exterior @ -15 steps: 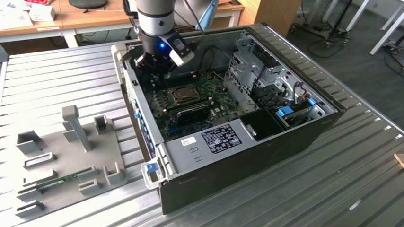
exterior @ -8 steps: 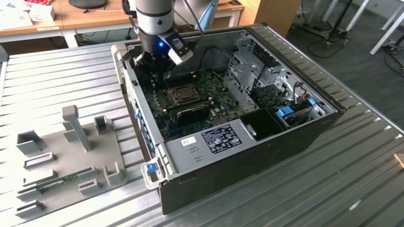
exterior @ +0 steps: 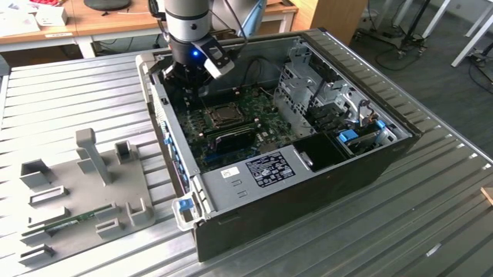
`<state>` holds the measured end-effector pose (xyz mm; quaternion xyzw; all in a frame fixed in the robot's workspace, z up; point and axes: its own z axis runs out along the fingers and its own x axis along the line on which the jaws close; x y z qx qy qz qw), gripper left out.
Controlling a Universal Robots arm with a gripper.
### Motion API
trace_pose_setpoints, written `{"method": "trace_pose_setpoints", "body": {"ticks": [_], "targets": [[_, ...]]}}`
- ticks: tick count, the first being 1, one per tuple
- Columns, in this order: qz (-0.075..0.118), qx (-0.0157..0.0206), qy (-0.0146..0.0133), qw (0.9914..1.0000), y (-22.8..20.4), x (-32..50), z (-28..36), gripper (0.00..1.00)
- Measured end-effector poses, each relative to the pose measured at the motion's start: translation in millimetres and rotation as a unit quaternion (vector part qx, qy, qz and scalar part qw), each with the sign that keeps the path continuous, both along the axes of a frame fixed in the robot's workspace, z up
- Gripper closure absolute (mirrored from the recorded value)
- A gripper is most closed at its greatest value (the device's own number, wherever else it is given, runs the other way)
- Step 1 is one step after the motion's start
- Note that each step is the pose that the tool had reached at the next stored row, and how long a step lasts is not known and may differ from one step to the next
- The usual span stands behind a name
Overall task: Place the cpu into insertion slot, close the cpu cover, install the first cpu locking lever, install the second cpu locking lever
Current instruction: 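Install the first cpu locking lever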
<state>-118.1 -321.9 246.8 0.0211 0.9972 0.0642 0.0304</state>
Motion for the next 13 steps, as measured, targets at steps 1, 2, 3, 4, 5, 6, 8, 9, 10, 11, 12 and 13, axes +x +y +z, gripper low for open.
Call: {"method": "trace_pose_setpoints", "body": {"ticks": [1,2,3,4,5,6,8,9,10,11,12,13], "targets": [[0.0,0.0005,-0.0002,1.0,0.3,0.0,-0.1,0.89],[0.0,0.0007,-0.0003,1.0,0.7,0.0,-0.2,0.89],[0.0,0.0007,-0.0003,1.0,0.8,0.0,-0.3,0.89],[0.0,0.0007,-0.0003,1.0,0.9,0.0,-0.3,0.89],[0.0,0.0007,-0.0003,1.0,0.9,0.0,-0.3,0.89],[0.0,0.0008,-0.0003,1.0,0.9,0.3,-0.4,0.89],[0.0,0.0007,-0.0003,1.0,1.0,1.4,-0.6,0.89],[0.0,0.0007,-0.0002,1.0,1.0,2.2,-0.6,0.89],[0.0,0.0007,-0.0002,1.0,0.9,3.1,-0.7,0.89],[0.0,0.0007,-0.0002,1.0,1.0,4.3,-0.9,0.89],[0.0,0.0007,-0.0002,1.0,1.0,5.5,-1.0,0.89],[0.0,0.0007,-0.0002,1.0,0.9,6.7,-1.1,0.89]]}}
